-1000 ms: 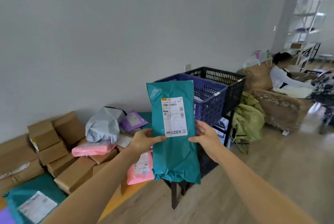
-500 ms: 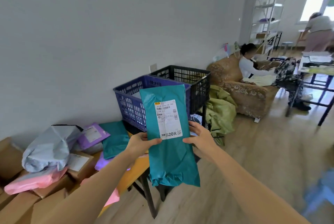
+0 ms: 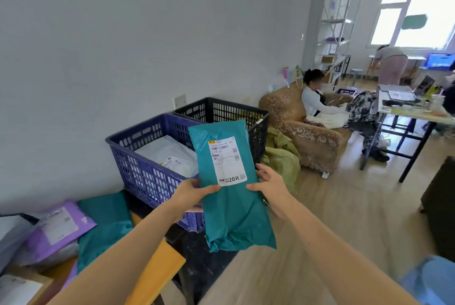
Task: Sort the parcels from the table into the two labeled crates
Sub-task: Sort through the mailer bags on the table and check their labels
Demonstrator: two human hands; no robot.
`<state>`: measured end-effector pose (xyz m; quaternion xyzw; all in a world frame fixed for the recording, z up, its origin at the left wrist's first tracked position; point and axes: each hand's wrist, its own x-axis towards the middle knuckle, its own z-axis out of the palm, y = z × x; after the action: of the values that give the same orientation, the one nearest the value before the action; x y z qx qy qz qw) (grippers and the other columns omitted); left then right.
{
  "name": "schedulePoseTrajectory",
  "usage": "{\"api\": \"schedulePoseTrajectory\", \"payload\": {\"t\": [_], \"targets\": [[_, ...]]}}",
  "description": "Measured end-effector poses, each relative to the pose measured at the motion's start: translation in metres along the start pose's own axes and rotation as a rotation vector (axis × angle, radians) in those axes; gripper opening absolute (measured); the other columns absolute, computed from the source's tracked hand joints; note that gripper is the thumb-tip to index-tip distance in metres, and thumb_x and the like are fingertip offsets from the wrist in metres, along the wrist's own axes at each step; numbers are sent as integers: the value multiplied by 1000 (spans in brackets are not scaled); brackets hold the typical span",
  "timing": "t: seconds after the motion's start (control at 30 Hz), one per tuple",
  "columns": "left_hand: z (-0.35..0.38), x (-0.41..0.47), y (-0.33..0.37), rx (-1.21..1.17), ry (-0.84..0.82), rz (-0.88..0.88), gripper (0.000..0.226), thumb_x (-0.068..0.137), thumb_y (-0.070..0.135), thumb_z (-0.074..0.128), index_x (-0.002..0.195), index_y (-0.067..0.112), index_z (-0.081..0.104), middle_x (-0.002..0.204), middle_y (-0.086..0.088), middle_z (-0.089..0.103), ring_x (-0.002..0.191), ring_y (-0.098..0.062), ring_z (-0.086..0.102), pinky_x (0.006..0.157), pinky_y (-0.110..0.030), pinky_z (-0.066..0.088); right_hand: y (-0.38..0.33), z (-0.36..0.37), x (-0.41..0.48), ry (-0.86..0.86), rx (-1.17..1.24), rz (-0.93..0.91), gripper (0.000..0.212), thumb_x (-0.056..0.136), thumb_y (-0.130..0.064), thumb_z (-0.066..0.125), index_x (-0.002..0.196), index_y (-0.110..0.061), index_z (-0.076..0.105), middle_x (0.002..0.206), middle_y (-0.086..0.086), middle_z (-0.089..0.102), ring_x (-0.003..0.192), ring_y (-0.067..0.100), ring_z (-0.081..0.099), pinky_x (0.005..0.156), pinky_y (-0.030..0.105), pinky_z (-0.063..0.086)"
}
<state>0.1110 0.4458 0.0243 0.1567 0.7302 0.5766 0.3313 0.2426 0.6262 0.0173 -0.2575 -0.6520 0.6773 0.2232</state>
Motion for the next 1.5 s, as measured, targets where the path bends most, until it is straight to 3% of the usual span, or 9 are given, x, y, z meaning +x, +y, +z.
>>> {"api": "schedulePoseTrajectory", "payload": {"t": [0.23,0.37,0.5,0.87,1.0,1.1,1.23,1.4,1.5], "targets": [[13,96,43,19,-119,31,36,74,33,83,95,22,56,78,6,75,77,-19,74,58,-30,58,-15,-21,100,29,-11,12,74,73,15,71,138,-12,47,133,8,56,104,13,58,68,18,50],[29,136,52,8,-107,19,39,73,34,84,97,19,58,83,3,76,78,-20,74,65,-35,61,-16,-36,141,50,-4,33,74,72,16,72,137,-8,48,135,11,57,119,24,56,98,44,50],[42,170,63,35,-96,-7,42,74,35,83,102,12,63,86,-1,76,77,-19,74,65,-34,61,-16,-50,174,32,26,42,74,72,15,72,138,-8,48,133,11,57,118,26,58,101,48,47],[97,278,110,-37,55,-15,34,74,33,83,93,11,65,79,-1,76,73,-21,74,55,-30,58,-29,-102,308,-87,183,45,59,80,10,66,132,-10,52,120,6,65,96,20,68,68,27,57],[120,322,136,-88,143,-44,36,74,33,83,94,10,64,79,0,75,72,-20,74,56,-30,58,-40,-121,373,-127,190,54,56,81,8,65,133,-8,53,127,11,62,106,27,65,87,39,54],[141,356,157,-136,199,-59,33,75,30,83,93,9,65,77,-1,75,69,-20,74,53,-28,57,-50,-137,422,-163,190,53,53,83,6,64,133,-8,53,125,12,62,102,26,65,78,33,55],[154,390,174,-163,296,-74,32,75,28,83,91,8,63,74,-1,74,65,-19,73,49,-27,56,-57,-146,479,-234,186,68,47,84,3,63,128,-12,57,123,12,64,104,27,65,87,38,54],[144,431,187,-105,393,-81,40,76,34,81,102,12,61,96,-3,74,78,-19,74,69,-34,61,-52,-135,539,-338,215,121,50,83,10,57,130,-9,54,125,12,64,113,30,62,101,49,48],[129,456,191,-105,444,-79,32,75,31,82,93,17,60,87,2,74,74,-15,74,58,-28,58,-48,-119,569,-406,192,104,53,83,11,57,130,-13,55,123,5,66,111,24,63,92,40,53]]}}
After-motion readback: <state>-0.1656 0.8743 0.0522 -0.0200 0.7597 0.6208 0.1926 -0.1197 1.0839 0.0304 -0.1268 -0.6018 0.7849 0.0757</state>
